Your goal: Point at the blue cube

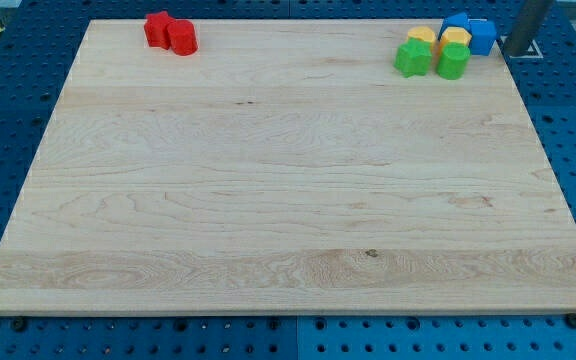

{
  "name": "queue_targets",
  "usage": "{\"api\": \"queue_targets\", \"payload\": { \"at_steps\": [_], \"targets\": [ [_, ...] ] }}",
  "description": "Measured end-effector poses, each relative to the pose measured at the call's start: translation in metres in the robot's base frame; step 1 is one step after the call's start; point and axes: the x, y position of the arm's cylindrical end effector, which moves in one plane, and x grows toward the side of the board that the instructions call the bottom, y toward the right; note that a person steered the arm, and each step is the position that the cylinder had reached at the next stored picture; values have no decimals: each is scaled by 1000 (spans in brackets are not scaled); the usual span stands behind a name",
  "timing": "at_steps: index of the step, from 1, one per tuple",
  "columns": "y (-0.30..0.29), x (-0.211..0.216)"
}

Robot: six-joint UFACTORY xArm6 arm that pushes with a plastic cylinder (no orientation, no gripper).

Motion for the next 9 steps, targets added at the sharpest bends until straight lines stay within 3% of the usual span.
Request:
{"api": "queue_targets", "payload": {
  "at_steps": [4,6,7,9],
  "targets": [
    [0,-1],
    [-2,-46],
    [-2,-48],
    [-7,-7]
  ]
}}
